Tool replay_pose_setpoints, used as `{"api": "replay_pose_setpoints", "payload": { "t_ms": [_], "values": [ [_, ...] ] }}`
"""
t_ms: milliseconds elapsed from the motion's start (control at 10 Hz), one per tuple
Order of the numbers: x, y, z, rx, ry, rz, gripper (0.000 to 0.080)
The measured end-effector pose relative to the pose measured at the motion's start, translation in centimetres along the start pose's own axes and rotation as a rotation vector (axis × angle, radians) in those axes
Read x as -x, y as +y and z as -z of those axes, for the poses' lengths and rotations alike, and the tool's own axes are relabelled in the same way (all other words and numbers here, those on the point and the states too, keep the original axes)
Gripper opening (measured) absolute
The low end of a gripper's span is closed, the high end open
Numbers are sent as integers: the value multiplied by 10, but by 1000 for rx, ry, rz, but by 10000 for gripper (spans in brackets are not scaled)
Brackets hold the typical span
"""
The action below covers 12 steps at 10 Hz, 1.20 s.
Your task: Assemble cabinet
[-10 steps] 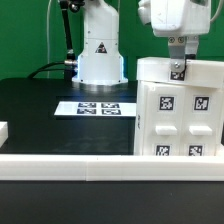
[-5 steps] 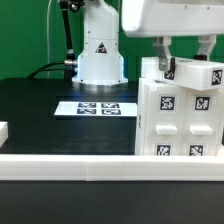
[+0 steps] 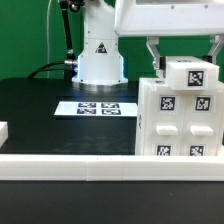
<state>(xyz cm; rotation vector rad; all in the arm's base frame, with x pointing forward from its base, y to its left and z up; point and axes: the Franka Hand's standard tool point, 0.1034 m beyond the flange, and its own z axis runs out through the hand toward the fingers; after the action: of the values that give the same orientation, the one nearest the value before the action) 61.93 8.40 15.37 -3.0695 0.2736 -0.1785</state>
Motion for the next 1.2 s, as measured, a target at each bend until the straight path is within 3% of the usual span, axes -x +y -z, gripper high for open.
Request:
{"api": "replay_pose_setpoints", "payload": {
  "t_ms": [500, 1200],
  "values": [
    [2, 0, -1, 1, -6, -463, 560],
    [3, -6, -1, -43, -44, -1335, 560]
  ]
}}
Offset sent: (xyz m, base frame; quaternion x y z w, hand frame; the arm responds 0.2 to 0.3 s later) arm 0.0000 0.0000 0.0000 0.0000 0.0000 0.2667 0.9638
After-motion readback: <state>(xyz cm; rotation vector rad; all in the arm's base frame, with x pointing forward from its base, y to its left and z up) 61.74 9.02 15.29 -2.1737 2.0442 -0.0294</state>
